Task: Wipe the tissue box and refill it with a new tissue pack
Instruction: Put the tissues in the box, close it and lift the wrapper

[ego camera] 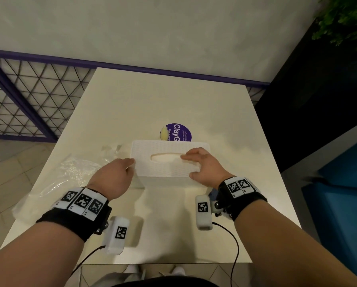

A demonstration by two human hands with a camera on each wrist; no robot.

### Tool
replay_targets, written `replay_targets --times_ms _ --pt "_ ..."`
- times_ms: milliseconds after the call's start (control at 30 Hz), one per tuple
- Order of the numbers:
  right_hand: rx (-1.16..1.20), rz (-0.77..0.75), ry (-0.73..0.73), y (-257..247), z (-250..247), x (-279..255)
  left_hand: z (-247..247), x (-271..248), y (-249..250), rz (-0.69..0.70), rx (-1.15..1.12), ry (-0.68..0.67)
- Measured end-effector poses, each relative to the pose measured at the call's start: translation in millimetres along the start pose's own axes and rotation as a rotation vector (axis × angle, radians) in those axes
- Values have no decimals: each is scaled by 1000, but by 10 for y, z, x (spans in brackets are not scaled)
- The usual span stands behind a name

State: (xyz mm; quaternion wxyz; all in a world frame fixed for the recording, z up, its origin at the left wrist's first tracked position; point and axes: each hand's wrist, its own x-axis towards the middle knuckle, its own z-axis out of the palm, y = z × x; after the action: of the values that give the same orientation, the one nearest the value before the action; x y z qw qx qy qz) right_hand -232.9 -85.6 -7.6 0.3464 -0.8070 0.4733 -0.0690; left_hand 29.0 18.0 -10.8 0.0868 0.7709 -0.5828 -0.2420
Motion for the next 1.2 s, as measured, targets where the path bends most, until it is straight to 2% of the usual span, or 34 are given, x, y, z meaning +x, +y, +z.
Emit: replay_targets --times_ms 67,100,133,200,333,500,600,667,1000,1067,1133,1167,1200 --pt "167 69 250 86 -101 7 -3 93 37 3 -53 47" --pt "201 151 328 122 -145 28 11 139 58 -8 -55 33" --pt "222 248 355 151 -171 62 35 189 73 -13 -45 12" --pt "217 378 275 175 -159 136 106 285 101 10 37 -5" --pt "-44 327 70 113 -2 205 260 348 172 50 275 -46" --pt "-237 392 19 116 104 273 330 355 152 92 376 0" --pt "-258 368 98 173 218 357 349 374 97 98 325 -29" --pt "-291 336 91 177 253 361 364 375 72 104 292 -41" --pt "-347 366 115 165 258 330 453 376 43 98 275 -4" --pt "-392 298 203 140 307 287 461 389 43 88 278 -5" --pt "-425 163 350 69 361 220 461 400 42 84 264 -12" --pt "-419 117 383 24 378 199 460 402 45 83 256 -17" --pt "-391 103 347 -29 396 185 457 401 49 81 250 -23"
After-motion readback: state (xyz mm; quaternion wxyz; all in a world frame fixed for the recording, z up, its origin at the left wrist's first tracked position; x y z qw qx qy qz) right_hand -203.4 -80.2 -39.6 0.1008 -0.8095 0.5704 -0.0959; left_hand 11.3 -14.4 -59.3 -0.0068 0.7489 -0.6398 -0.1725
